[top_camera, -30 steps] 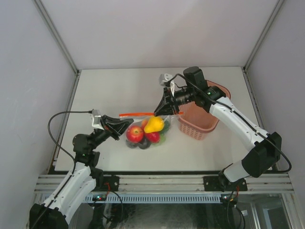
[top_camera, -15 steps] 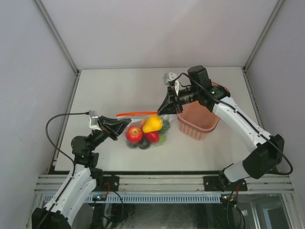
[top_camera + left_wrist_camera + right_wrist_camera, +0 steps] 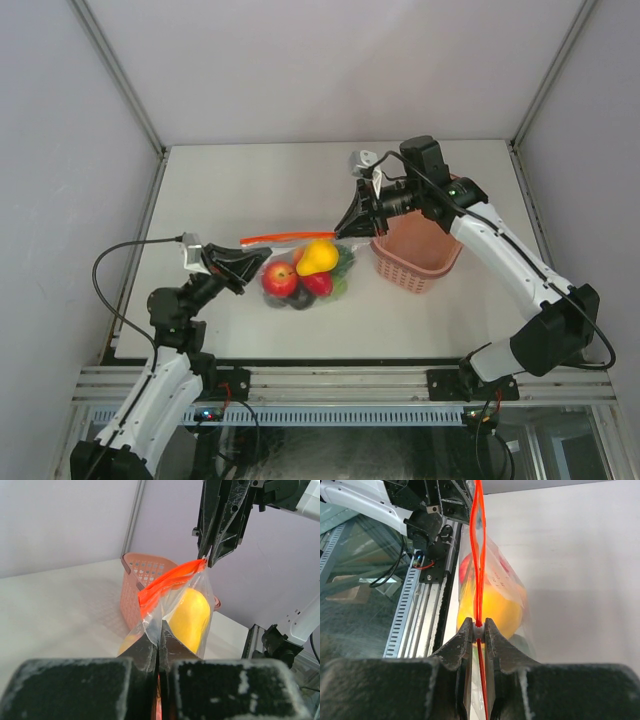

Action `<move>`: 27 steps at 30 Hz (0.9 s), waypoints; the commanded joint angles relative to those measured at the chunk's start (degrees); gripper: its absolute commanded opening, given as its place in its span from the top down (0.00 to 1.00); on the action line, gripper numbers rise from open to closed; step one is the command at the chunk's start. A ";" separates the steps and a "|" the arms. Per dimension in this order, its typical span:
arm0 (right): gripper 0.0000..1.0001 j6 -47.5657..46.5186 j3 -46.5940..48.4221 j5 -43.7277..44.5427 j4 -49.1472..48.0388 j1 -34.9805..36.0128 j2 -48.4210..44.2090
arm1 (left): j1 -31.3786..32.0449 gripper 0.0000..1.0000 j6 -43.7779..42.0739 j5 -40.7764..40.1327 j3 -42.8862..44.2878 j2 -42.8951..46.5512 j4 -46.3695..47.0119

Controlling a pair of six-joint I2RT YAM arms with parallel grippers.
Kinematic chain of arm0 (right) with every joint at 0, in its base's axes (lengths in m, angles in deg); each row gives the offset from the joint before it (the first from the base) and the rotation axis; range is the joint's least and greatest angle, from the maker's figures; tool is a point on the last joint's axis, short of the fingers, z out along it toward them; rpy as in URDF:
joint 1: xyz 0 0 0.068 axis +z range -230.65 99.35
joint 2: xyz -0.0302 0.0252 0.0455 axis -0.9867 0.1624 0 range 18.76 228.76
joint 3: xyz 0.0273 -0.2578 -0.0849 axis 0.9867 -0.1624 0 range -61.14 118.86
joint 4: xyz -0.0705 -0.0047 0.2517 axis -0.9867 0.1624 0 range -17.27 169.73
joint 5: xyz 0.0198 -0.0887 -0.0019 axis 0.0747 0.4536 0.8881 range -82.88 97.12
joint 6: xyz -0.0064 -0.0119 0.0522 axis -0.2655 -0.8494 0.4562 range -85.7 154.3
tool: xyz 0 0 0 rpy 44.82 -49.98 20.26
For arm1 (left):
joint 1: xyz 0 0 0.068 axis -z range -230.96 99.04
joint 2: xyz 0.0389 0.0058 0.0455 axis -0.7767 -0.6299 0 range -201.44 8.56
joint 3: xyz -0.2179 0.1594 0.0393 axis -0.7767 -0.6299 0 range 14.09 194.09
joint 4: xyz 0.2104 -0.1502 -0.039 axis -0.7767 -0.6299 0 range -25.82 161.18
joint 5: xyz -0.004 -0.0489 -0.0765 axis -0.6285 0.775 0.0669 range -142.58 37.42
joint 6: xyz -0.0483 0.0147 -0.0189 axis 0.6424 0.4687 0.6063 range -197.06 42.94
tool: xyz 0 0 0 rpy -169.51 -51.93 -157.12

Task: Open the zip-top bag and remove the fake food
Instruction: Unzip the zipper food storage bag at the center of the board.

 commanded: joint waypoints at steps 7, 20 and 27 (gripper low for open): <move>1.00 -2.91 1.73 -1.95 0.90 -2.25 -2.96 | -2.16 1.00 1.03 -0.94 -1.25 1.25 1.55; 1.00 -10.06 3.73 0.20 7.45 -3.30 -1.97 | -4.32 1.00 2.16 -1.29 -1.95 1.57 1.55; 1.00 -15.09 4.79 1.98 11.28 -4.02 -1.58 | -5.66 1.00 3.04 -1.21 -2.28 1.60 1.56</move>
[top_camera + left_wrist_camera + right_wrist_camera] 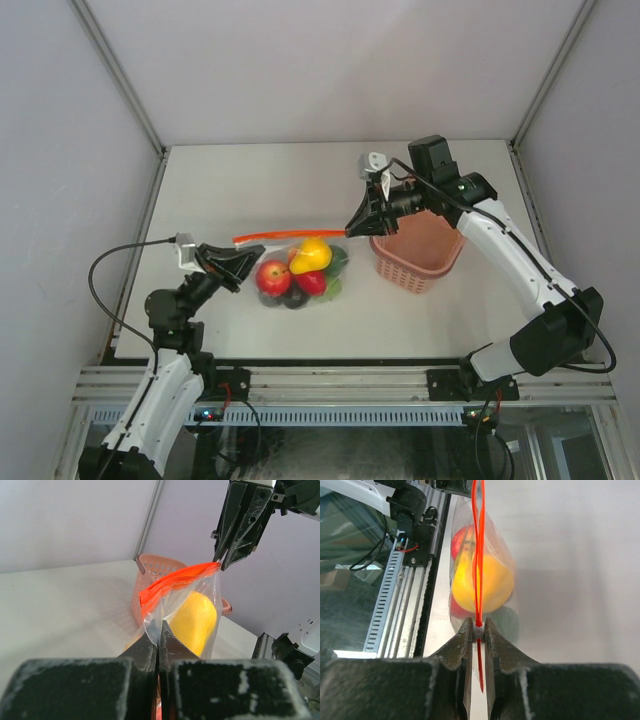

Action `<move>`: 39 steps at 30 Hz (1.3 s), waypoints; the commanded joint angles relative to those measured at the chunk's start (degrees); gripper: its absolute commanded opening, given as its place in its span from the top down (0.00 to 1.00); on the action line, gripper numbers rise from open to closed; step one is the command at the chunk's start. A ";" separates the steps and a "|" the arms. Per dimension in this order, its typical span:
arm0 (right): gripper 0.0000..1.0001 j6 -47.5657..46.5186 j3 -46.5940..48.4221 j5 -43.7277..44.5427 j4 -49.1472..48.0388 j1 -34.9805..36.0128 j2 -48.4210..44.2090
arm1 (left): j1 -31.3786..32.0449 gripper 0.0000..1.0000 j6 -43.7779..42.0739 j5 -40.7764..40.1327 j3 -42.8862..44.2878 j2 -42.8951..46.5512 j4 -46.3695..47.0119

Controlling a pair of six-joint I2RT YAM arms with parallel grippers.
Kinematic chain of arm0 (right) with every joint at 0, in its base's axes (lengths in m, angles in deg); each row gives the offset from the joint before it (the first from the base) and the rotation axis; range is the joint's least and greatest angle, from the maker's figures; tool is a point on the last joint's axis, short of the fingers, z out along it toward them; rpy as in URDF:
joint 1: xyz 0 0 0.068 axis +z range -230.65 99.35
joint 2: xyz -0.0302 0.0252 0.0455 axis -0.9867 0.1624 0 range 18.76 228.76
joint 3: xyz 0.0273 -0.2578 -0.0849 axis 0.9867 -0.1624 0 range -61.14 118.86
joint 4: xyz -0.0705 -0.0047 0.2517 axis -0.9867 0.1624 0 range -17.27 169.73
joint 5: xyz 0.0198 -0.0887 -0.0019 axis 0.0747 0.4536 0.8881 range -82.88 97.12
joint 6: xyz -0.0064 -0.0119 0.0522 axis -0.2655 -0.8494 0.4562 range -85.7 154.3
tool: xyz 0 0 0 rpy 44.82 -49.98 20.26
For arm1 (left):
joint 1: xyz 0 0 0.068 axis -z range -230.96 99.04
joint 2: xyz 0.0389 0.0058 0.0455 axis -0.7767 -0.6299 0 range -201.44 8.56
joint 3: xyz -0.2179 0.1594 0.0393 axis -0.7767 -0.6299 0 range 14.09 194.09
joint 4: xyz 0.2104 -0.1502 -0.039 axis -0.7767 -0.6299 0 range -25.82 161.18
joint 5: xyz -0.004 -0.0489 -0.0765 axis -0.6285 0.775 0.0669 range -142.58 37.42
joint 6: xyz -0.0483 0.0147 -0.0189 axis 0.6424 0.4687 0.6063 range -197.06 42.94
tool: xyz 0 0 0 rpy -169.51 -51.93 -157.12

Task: Open the zip-top bag and remove the fake food
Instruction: Unzip the zipper food storage bag at the center of the board.

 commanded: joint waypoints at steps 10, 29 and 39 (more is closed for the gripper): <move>1.00 -11.36 5.01 3.85 8.69 -1.43 -0.50 | -2.16 1.00 1.32 -1.01 -1.40 0.65 1.77; 0.46 -12.09 6.69 2.88 11.92 -1.34 0.10 | -0.89 1.00 -0.88 3.56 2.26 -2.31 1.78; 0.25 32.43 -12.31 -1.83 -35.16 1.92 -6.86 | 1.53 1.00 -22.99 16.24 15.69 -6.08 -20.19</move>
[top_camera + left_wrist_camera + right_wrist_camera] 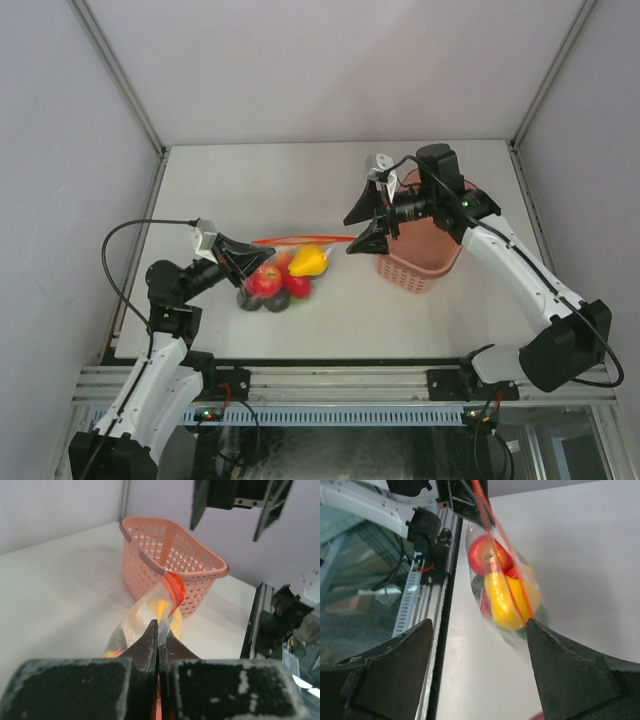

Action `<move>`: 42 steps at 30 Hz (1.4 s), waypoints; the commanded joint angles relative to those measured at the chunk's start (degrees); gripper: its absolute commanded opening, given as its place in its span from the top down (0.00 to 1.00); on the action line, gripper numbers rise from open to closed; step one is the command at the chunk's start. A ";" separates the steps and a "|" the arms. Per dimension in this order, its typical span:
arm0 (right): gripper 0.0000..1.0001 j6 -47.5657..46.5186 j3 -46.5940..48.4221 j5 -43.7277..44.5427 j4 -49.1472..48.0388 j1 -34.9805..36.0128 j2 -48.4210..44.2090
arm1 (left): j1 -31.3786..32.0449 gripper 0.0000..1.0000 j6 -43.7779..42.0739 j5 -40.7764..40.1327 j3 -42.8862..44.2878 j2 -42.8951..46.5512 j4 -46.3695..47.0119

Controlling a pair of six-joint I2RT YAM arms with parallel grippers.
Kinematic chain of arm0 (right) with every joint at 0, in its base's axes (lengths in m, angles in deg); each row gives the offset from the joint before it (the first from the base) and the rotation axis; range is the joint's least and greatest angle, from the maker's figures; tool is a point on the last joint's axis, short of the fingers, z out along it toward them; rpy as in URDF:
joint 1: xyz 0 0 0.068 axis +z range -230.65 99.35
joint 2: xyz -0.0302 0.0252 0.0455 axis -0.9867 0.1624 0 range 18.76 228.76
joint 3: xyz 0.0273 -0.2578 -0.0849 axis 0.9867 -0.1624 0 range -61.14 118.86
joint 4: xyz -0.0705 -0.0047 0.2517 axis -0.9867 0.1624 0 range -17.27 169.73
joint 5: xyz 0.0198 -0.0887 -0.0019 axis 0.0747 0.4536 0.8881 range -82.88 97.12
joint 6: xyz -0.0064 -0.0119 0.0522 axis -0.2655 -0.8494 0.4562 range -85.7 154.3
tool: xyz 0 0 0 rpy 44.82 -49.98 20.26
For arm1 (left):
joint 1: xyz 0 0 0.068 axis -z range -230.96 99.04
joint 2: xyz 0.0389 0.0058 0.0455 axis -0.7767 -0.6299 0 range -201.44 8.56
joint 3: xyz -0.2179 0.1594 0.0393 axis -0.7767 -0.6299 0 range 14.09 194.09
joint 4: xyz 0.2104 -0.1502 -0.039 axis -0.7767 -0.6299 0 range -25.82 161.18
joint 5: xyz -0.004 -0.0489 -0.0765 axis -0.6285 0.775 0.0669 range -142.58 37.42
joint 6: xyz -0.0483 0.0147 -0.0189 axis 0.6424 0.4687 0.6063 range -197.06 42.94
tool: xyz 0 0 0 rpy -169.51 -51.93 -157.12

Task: Open the zip-top bag and remove the fake food
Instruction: Unzip the zipper food storage bag at the center of the board, then open the zipper of the food storage bag at the center of the board.

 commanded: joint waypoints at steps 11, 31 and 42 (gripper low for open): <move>0.39 23.21 -7.05 12.98 -28.40 9.45 1.63 | 2.09 1.00 -20.71 12.50 11.50 -0.82 -18.24; 0.52 12.98 -3.36 18.97 -18.73 15.53 7.44 | 2.34 1.00 -20.77 12.69 11.17 -0.94 -18.24; 1.00 20.35 -1.77 15.70 -21.21 15.70 8.71 | 2.29 0.83 -9.52 -1.51 11.23 -2.13 -17.87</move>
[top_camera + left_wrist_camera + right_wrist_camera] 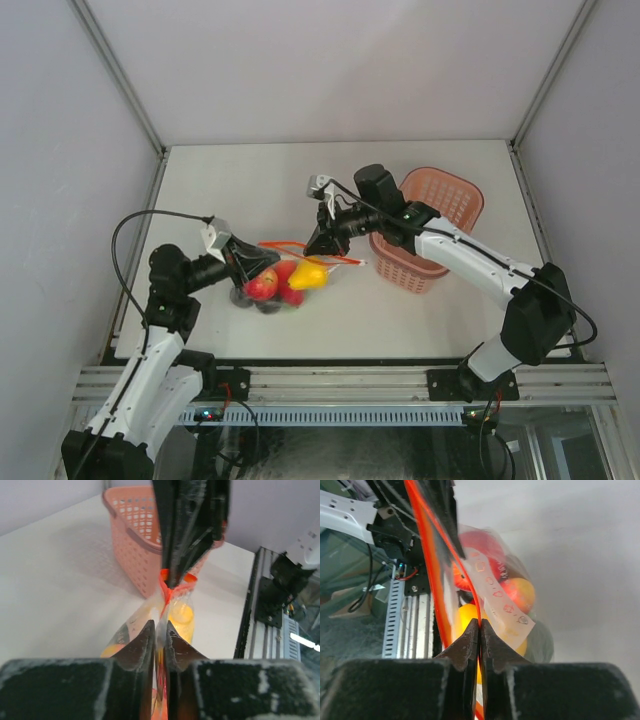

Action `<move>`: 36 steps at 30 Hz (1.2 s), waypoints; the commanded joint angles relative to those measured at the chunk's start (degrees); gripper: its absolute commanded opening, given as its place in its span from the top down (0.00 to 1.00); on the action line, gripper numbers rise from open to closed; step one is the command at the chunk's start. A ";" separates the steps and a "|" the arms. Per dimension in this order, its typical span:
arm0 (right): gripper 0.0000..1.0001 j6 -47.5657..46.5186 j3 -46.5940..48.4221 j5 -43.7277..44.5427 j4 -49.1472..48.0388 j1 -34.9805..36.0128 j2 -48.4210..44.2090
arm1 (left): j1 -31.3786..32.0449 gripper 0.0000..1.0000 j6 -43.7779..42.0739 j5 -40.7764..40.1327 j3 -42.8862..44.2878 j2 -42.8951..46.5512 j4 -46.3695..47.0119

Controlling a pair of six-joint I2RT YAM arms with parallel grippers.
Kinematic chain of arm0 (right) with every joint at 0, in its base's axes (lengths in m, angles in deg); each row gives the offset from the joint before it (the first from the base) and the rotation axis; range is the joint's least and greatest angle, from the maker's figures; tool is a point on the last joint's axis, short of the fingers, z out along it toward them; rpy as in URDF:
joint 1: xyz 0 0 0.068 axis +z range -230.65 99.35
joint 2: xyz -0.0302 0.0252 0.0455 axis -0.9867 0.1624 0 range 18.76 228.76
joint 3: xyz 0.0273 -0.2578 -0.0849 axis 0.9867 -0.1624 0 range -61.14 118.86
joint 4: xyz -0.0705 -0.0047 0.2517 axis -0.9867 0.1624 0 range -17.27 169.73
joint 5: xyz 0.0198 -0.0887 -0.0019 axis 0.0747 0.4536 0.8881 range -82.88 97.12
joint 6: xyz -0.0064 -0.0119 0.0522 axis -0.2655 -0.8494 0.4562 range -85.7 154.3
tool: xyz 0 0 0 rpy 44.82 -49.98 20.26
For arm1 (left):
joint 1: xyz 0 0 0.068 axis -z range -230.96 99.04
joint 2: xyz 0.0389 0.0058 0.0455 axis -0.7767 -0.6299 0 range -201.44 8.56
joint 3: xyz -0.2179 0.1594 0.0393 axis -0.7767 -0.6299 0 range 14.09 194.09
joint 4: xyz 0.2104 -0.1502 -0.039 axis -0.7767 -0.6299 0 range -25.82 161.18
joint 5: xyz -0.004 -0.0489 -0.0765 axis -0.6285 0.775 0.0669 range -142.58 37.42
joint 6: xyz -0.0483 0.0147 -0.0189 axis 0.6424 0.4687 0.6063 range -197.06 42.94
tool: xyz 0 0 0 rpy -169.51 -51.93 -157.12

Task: Open the zip-top bag and remove the fake food
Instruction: Open the zipper of the food storage bag at the center of the board.

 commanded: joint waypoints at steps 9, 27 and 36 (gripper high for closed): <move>1.00 29.06 7.87 -5.51 -17.40 -4.50 4.83 | -3.61 0.31 20.96 -34.57 9.02 -3.93 -7.34; 1.00 46.91 6.51 0.17 -25.00 -6.56 15.09 | 3.06 0.14 35.38 -50.17 2.17 5.01 -17.84; 1.00 47.02 6.50 -0.52 -25.35 -5.92 15.48 | 13.11 0.30 39.36 -65.15 8.40 -6.38 -23.88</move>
